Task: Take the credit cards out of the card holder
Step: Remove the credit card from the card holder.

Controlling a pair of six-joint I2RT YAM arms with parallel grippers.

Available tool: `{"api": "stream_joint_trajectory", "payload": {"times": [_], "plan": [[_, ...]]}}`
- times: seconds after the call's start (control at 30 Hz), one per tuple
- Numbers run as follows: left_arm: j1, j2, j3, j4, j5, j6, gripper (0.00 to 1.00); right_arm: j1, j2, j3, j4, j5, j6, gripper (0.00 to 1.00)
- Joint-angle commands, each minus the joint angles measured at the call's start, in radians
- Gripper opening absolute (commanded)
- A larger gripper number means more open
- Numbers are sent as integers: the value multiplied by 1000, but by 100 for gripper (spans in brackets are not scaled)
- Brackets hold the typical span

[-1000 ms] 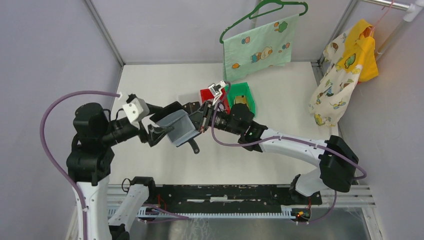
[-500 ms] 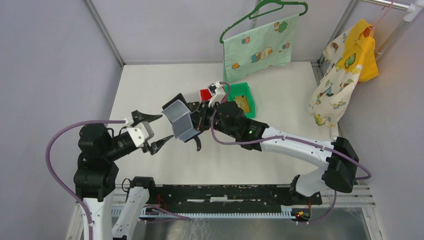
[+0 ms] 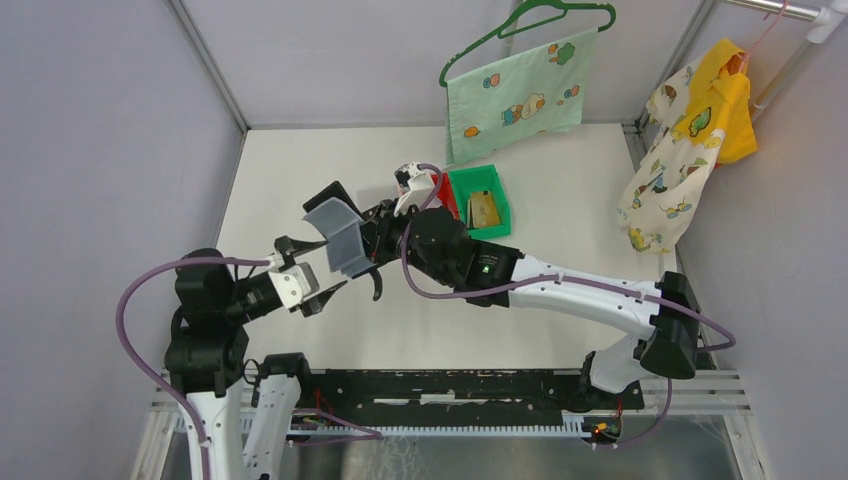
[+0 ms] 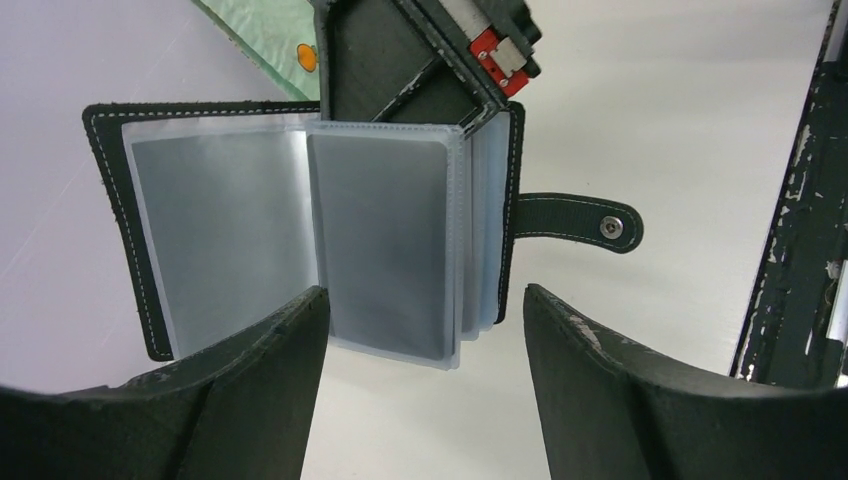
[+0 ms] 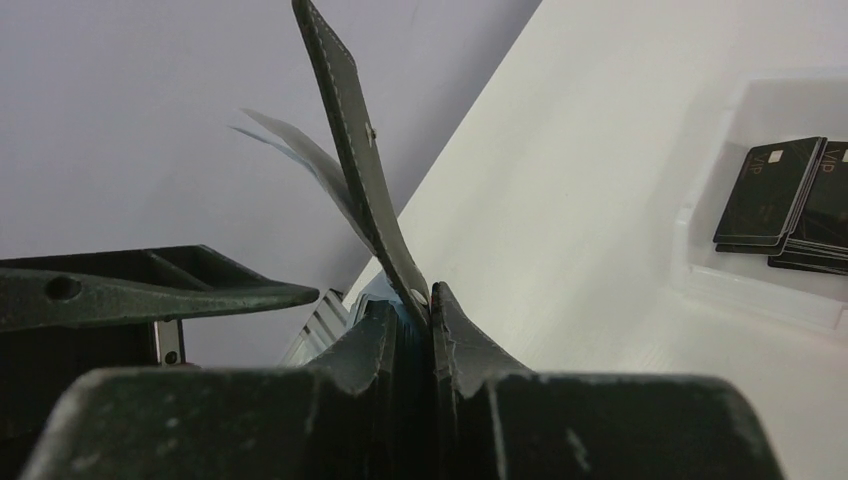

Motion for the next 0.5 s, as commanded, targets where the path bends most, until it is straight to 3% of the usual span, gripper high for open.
{"api": "stream_joint_trajectory", "payload": {"times": [0.0,0.13,0.47], "plan": [[23,-41,-27,7,62,116,76,10,15,63,25,49,-26,0],[22,-53,-38,13,19,181,68,15,19,63,28,47,-23,0],[23,-59,-64,26,33,185,64,19,30,70,39,20,-8,0]]}}
